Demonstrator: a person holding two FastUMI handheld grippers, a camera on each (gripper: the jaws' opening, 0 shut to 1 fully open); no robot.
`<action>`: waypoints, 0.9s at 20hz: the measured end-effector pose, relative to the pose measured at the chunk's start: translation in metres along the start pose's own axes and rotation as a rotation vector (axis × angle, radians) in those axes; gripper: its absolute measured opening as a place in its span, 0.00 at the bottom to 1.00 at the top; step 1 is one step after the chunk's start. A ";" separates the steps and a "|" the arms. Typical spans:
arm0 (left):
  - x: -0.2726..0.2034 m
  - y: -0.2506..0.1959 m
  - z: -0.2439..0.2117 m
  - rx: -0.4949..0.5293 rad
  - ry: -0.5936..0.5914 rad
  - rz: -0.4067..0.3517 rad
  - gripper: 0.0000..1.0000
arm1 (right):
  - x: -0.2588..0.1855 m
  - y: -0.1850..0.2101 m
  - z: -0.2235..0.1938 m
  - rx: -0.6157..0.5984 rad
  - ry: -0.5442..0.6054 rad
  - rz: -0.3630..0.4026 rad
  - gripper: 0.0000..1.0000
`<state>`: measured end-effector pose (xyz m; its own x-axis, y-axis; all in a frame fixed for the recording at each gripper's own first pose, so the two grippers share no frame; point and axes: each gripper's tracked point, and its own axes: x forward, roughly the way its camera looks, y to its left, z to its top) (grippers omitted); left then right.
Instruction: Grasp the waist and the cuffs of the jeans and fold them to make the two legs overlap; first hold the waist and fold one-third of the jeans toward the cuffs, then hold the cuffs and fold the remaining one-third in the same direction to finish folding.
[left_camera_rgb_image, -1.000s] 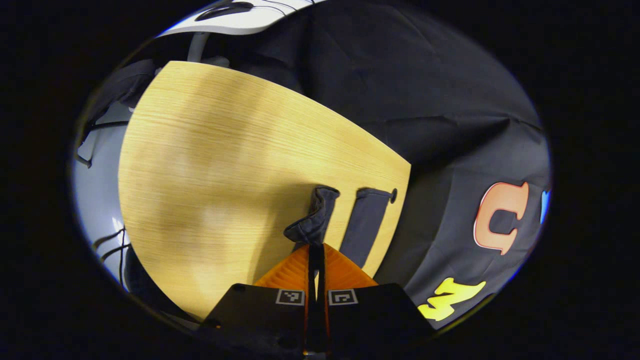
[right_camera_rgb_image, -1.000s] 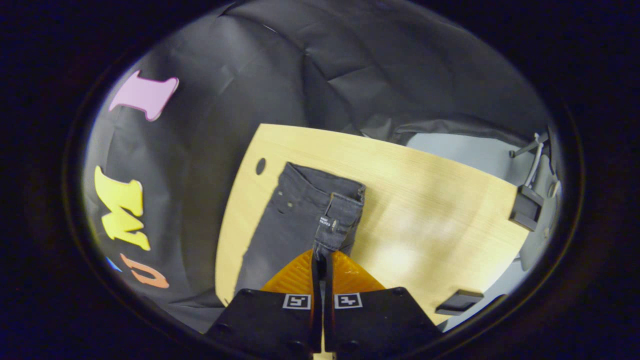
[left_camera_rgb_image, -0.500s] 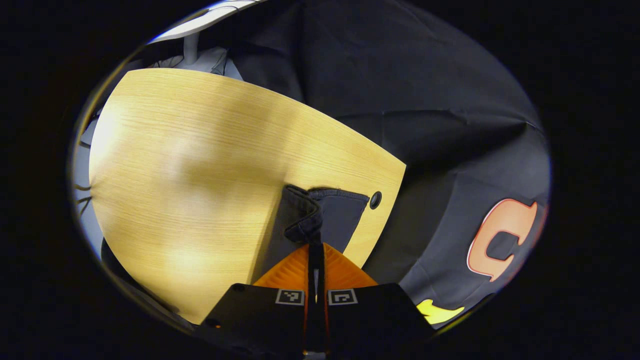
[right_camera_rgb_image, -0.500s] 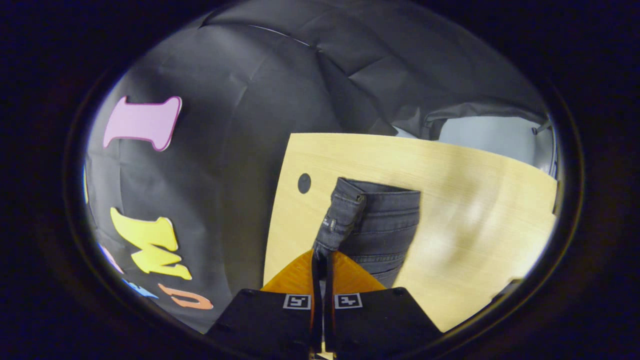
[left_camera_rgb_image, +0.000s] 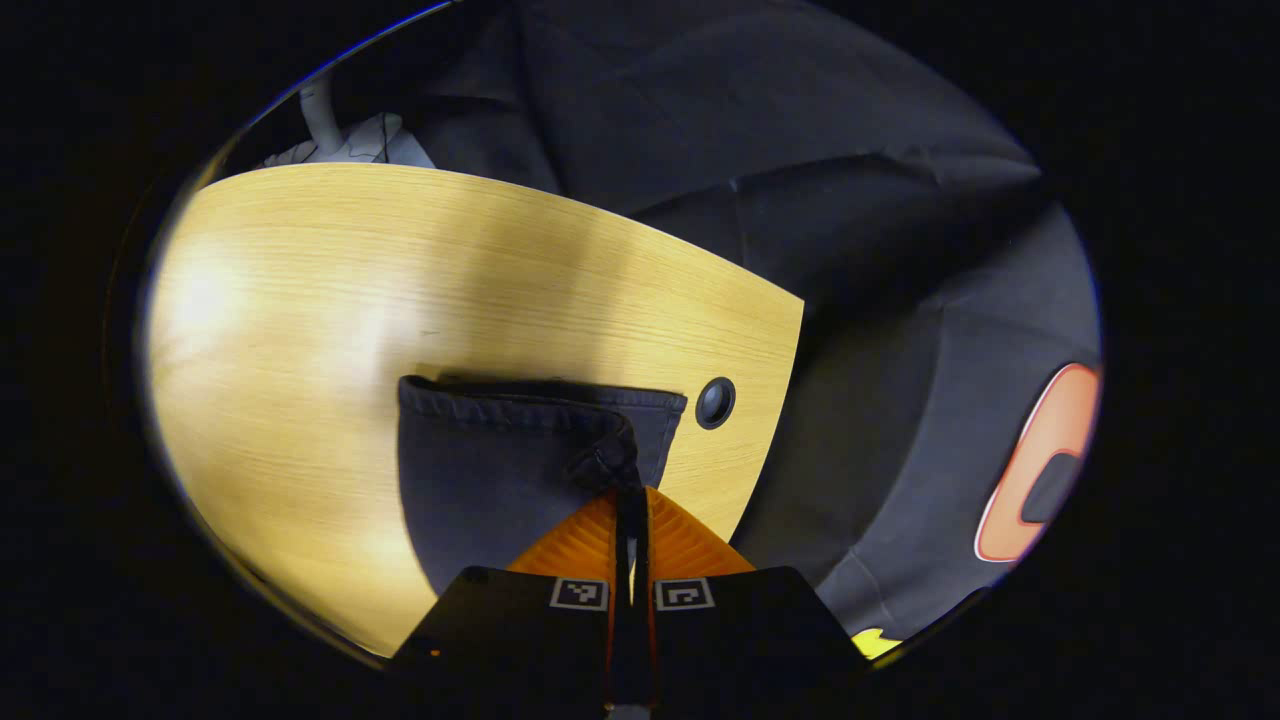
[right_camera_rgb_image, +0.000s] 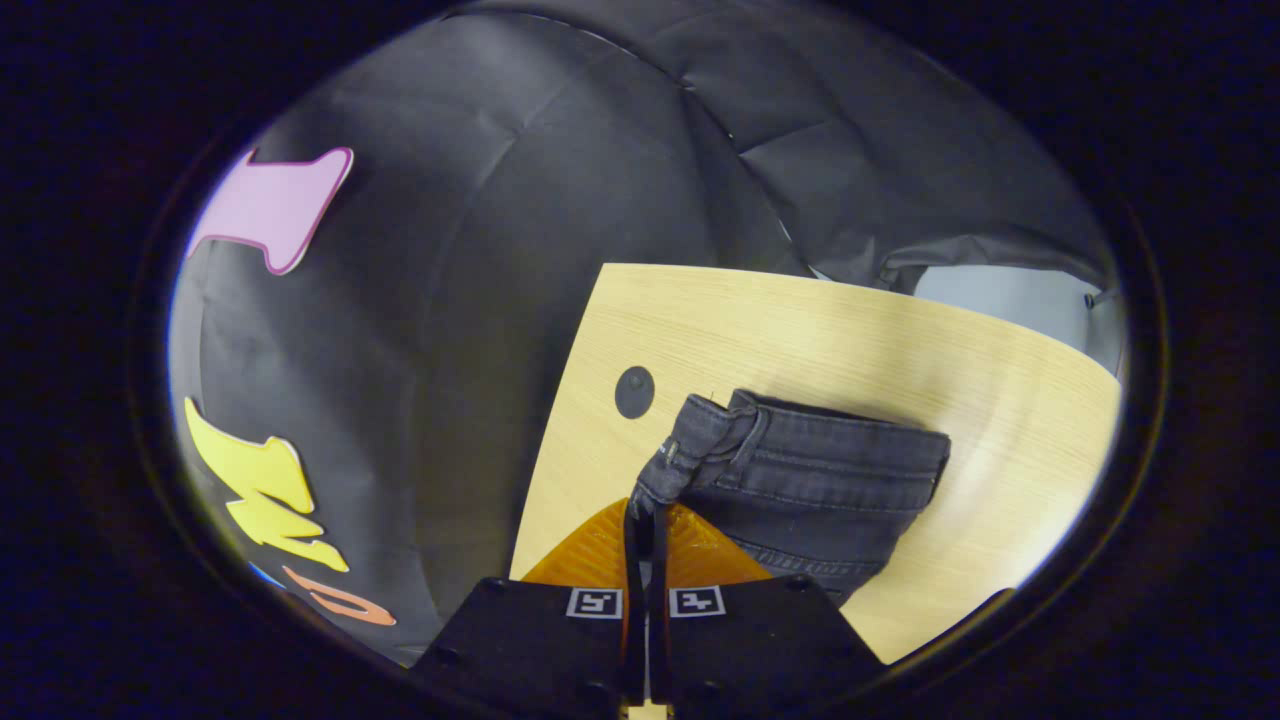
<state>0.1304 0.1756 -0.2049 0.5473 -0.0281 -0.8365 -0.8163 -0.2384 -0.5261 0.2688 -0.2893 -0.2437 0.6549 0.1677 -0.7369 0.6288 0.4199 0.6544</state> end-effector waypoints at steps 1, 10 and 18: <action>0.015 -0.002 -0.001 0.003 0.000 0.013 0.03 | 0.010 0.001 0.000 -0.003 -0.001 0.006 0.00; 0.065 0.009 0.006 0.095 -0.028 0.080 0.03 | 0.058 -0.016 -0.001 -0.048 -0.026 -0.085 0.02; 0.051 -0.010 -0.011 0.454 -0.147 -0.078 0.65 | 0.047 0.000 -0.030 -0.086 0.004 0.004 0.98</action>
<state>0.1681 0.1658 -0.2407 0.6049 0.1179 -0.7875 -0.7899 0.2140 -0.5747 0.2873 -0.2545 -0.2835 0.6557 0.1733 -0.7348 0.5875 0.4941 0.6408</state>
